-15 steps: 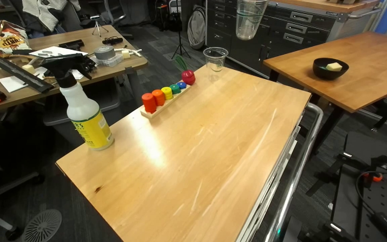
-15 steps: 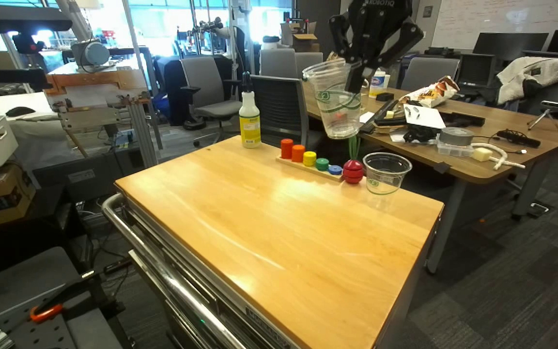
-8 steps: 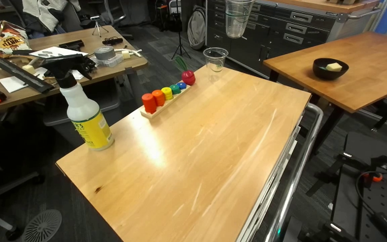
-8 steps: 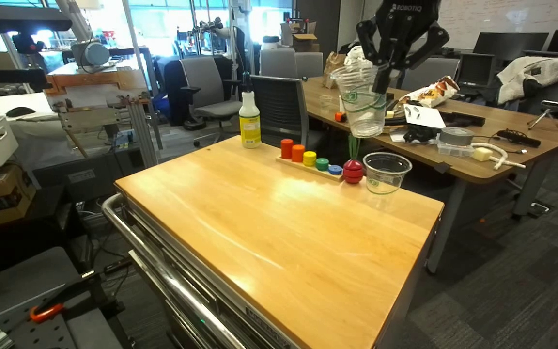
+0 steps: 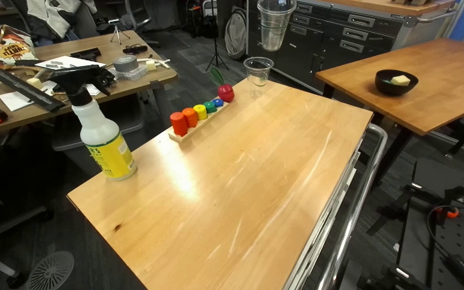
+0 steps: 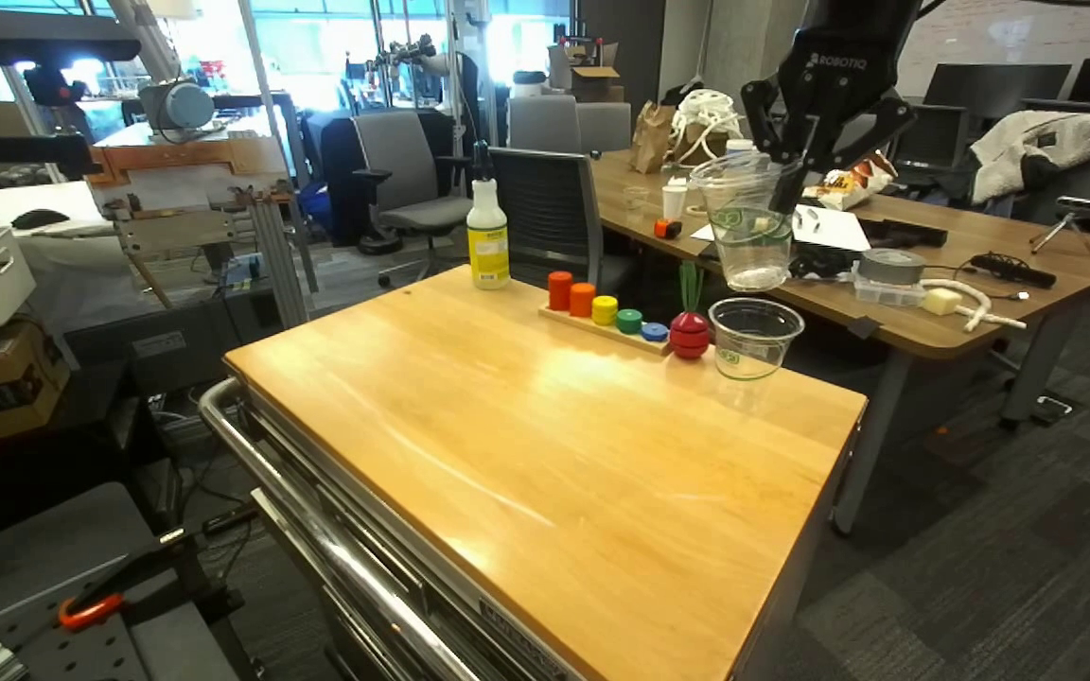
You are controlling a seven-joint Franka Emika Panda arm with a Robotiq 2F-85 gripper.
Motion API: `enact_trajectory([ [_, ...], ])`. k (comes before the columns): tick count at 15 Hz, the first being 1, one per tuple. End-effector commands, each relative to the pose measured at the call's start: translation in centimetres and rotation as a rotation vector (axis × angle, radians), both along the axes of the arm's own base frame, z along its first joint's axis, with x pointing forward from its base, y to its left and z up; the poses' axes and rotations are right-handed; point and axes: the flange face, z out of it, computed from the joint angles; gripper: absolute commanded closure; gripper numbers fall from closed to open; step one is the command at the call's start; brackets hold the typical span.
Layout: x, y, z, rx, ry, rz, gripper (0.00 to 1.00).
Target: Stack the three clear plastic cups together
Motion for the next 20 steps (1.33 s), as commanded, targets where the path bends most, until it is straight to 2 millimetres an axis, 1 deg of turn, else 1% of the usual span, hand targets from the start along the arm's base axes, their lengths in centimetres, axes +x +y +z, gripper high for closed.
enact_trajectory([
  [1,1.0,-0.1,0.1,0.045,-0.002,-0.014,0.99],
  [5,1.6,0.2,-0.7,0.063,-0.011,-0.011,0.99],
  [10,2.4,-0.3,-2.7,0.05,-0.021,-0.011,0.99],
  [16,2.7,-0.8,-4.8,0.073,-0.012,-0.022,0.99],
  [20,2.9,-1.2,-5.2,0.074,-0.03,-0.026,0.99],
])
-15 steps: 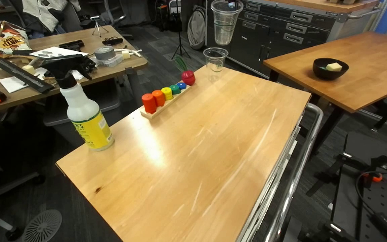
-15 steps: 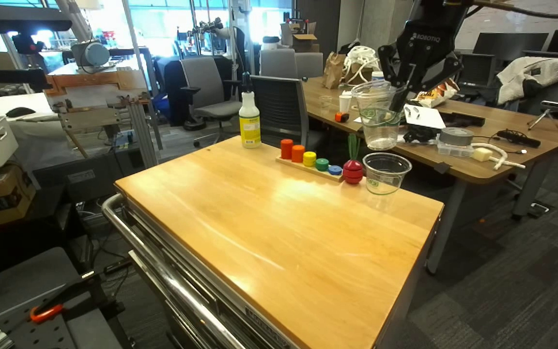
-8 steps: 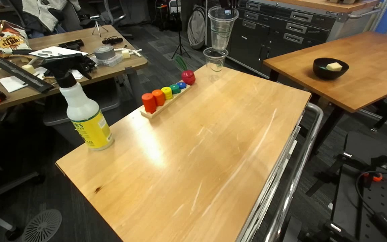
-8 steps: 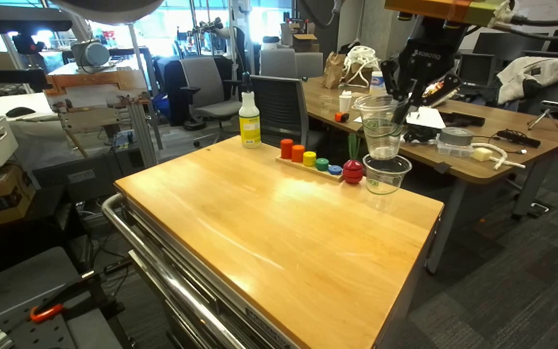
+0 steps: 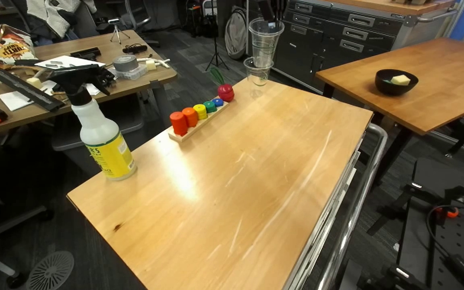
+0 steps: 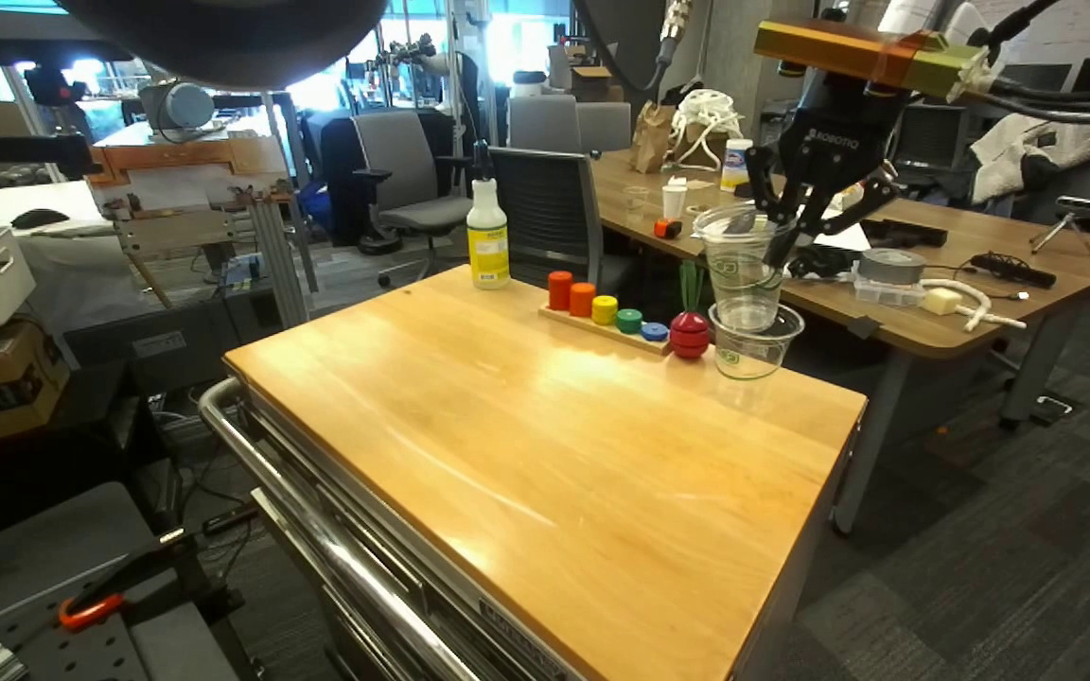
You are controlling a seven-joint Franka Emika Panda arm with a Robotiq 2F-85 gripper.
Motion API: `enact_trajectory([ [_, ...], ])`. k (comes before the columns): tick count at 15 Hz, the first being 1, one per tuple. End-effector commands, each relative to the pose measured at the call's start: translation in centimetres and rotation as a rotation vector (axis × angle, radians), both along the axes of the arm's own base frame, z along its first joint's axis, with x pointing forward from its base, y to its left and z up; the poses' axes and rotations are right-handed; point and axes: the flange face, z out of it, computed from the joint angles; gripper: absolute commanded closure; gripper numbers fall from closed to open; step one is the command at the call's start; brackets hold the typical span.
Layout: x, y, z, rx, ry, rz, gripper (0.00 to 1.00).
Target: Stack the three clear plastic cups together
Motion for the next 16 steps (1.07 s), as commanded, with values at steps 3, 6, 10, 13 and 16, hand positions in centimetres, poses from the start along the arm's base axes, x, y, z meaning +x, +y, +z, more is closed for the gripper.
enact_trajectory([
  [3,0.2,-1.5,0.7,0.013,-0.06,-0.033,0.99],
  [6,0.1,-2.2,0.2,0.032,-0.059,-0.052,0.99],
  [10,0.4,-1.6,-0.9,0.056,-0.057,-0.051,0.99],
  [13,0.8,-0.9,-1.4,0.066,-0.058,-0.043,0.99],
  [16,1.1,-0.5,-2.0,0.062,-0.057,-0.042,0.99],
])
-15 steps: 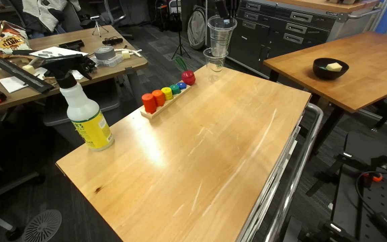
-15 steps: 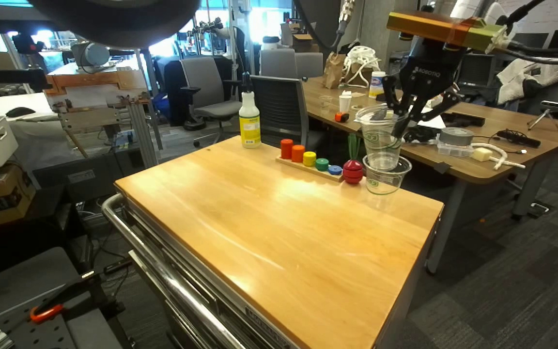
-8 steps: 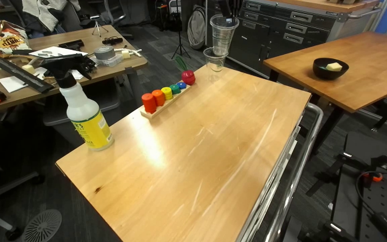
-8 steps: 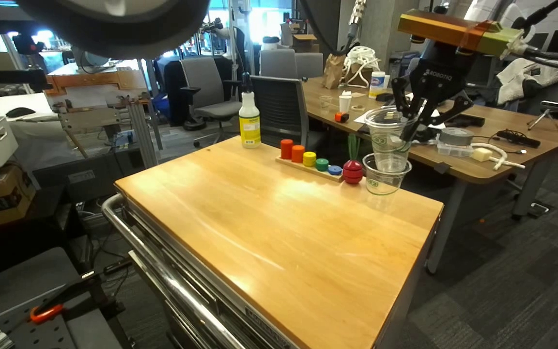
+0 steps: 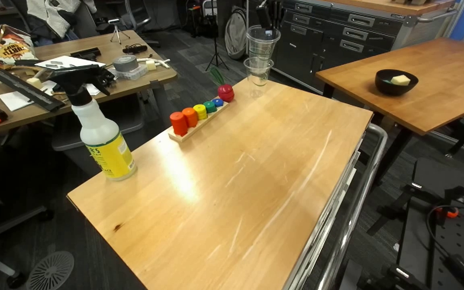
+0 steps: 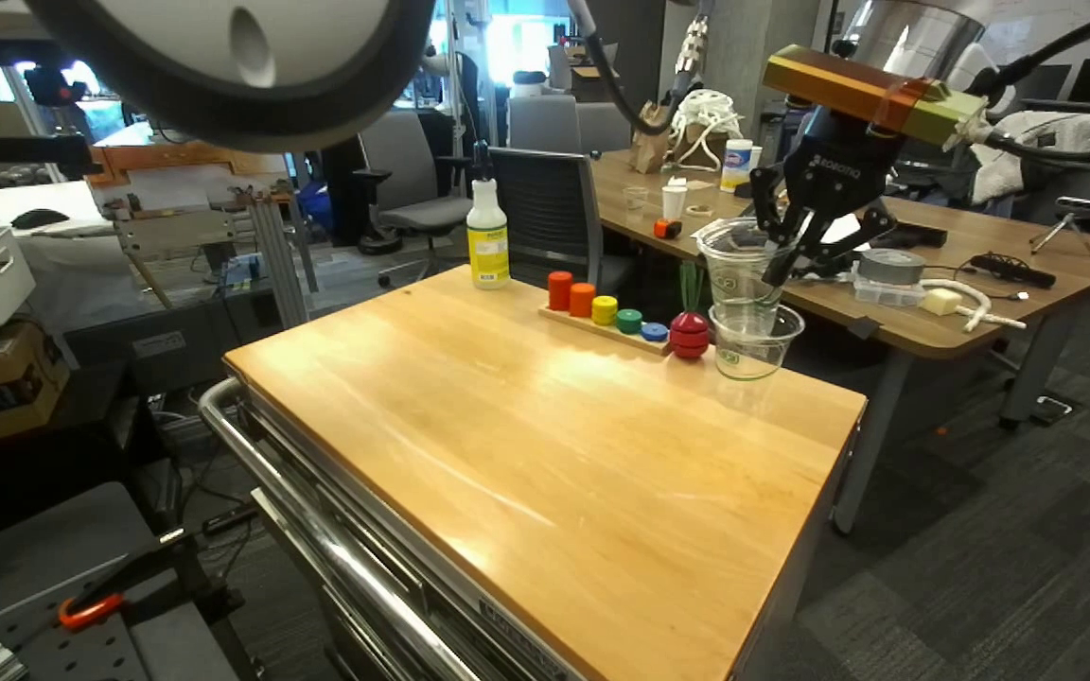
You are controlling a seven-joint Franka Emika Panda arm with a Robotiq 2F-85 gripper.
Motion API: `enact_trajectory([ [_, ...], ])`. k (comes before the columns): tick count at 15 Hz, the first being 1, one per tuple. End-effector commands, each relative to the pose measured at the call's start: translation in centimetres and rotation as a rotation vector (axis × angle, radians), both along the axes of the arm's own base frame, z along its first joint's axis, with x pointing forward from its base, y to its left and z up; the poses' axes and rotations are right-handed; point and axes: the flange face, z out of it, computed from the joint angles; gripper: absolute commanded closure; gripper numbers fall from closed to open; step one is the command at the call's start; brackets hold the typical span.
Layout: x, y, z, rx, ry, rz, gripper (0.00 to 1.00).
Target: Stack the three clear plastic cups together
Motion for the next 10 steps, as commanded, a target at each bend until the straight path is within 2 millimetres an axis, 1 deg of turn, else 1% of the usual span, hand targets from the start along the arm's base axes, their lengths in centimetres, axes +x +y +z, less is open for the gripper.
enact_trajectory([
  [1,0.73,0.56,0.04,-0.004,-0.032,-0.012,0.98],
  [2,0.74,0.62,-0.08,-0.006,-0.03,-0.004,0.69],
  [3,0.72,0.63,-0.21,-0.009,-0.026,0.001,0.68],
  [4,0.71,0.63,-0.35,-0.008,-0.023,0.001,0.62],
  [7,0.68,0.66,-0.61,-0.013,-0.016,0.013,0.37],
  [10,0.58,0.52,-0.03,-0.019,-0.019,0.009,0.15],
])
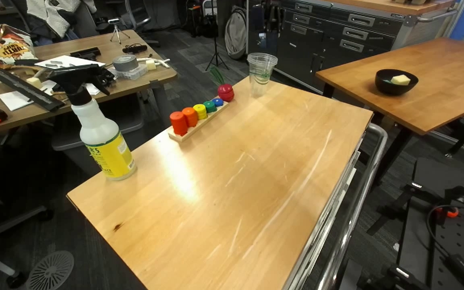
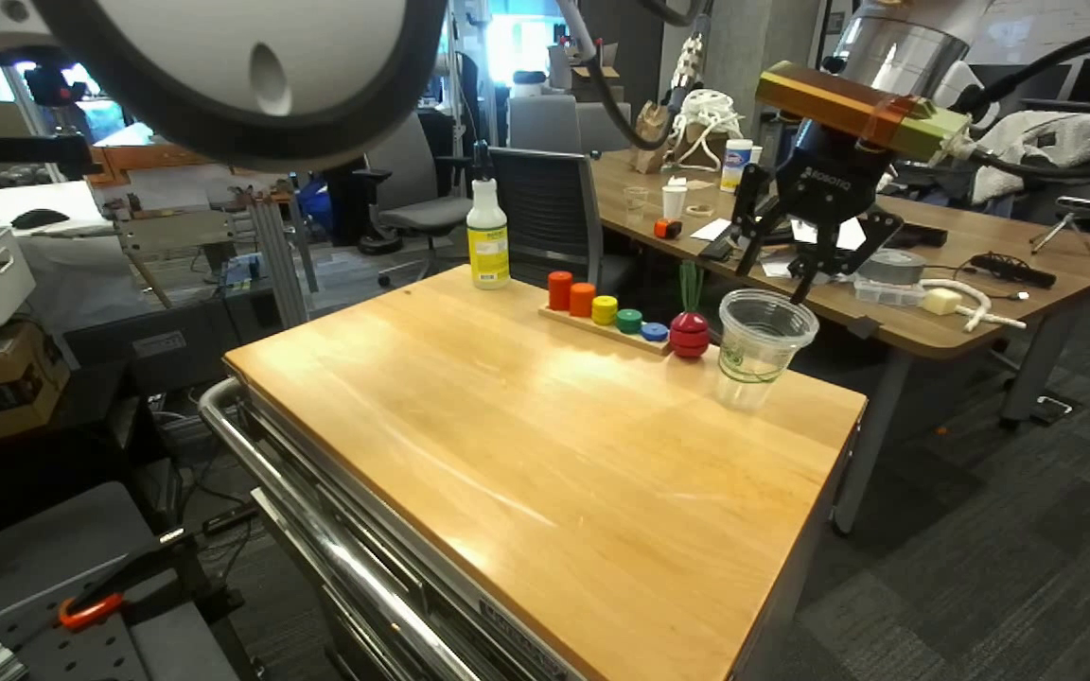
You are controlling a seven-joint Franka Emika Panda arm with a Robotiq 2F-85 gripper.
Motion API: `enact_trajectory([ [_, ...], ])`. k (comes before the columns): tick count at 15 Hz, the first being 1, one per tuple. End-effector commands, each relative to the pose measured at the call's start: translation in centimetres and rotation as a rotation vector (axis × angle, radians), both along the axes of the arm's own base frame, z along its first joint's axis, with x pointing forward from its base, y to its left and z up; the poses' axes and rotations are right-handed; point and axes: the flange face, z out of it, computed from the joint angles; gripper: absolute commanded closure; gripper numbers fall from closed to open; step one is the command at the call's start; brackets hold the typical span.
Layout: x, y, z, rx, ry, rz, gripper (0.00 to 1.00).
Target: Stack the three clear plastic cups together
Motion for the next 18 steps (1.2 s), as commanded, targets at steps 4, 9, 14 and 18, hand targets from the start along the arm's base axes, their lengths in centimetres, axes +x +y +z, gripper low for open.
enact_trajectory([
  [4,-1.7,0.1,4.9,-0.042,0.039,0.016,0.0],
  [9,-5.0,1.4,15.0,-0.199,0.086,0.054,0.0],
  [14,-8.8,5.9,26.6,-0.181,-0.038,0.082,0.0],
  [18,-10.0,10.1,33.6,-0.154,-0.234,0.054,0.0],
])
